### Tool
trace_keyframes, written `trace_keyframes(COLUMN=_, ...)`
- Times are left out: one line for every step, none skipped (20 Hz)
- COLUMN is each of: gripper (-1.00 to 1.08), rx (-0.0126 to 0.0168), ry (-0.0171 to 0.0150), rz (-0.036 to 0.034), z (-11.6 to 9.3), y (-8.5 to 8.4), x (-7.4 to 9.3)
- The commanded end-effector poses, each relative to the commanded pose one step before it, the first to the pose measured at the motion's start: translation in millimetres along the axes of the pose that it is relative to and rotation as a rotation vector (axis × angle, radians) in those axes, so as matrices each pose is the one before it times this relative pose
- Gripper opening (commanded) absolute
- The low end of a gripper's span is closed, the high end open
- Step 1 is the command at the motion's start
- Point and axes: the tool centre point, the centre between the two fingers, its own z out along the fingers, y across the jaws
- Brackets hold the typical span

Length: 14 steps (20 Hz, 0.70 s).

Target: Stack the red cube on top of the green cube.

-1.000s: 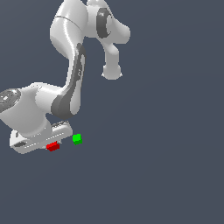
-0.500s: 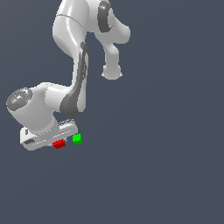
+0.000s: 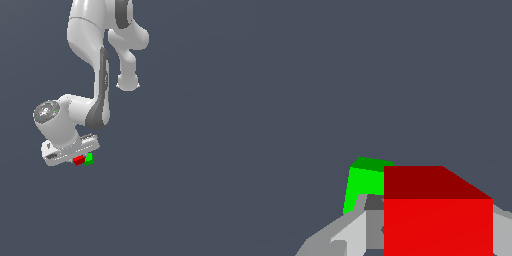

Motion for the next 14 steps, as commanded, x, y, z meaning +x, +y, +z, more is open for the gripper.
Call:
trace_keyframes(gripper=-1.0, rx=-0.00023, ry=0.00032, rz=0.00002, z=5.81, y=-9.69, x=-3.11)
trace_keyframes(gripper=-1.0, rx=0.0, ry=0.0, rz=0.0, z=2.02, y=-3.34, x=-1.06)
trace_keyframes(gripper=-1.0, rx=0.0, ry=0.0, rz=0.0, z=1.88, y=-3.1, x=-0.97)
trace_keyframes(gripper=-1.0, rx=0.0, ry=0.0, rz=0.0, z=1.74, y=-2.85, x=-0.87)
trace_keyframes(gripper=-1.0, rx=0.0, ry=0.0, rz=0.0, z=1.6, y=-2.59, x=-0.78)
trace_keyframes(gripper=-1.0, rx=0.0, ry=0.0, rz=0.0, z=1.45, y=-2.32, x=-0.68)
trace_keyframes(gripper=-1.0, rx=0.0, ry=0.0, rz=0.0, z=1.29, y=-2.04, x=-0.58)
trace_keyframes(gripper=-1.0, rx=0.0, ry=0.0, rz=0.0, z=1.12, y=-1.75, x=-0.48)
trace_keyframes(gripper=-1.0, rx=0.0, ry=0.0, rz=0.0, z=0.94, y=-1.45, x=-0.38)
trace_keyframes(gripper=-1.0, rx=0.0, ry=0.0, rz=0.0, z=0.75, y=-1.14, x=-0.29)
trace_keyframes(gripper=-1.0, rx=0.0, ry=0.0, rz=0.0, z=0.54, y=-0.82, x=-0.2)
trace_keyframes(gripper=-1.0, rx=0.0, ry=0.0, rz=0.0, z=0.33, y=-0.49, x=-0.12)
trace_keyframes(gripper=-1.0, rx=0.0, ry=0.0, rz=0.0, z=0.11, y=-0.16, x=-0.04)
trace_keyframes(gripper=1.0, rx=0.0, ry=0.0, rz=0.0, z=0.0, y=0.0, x=0.0)
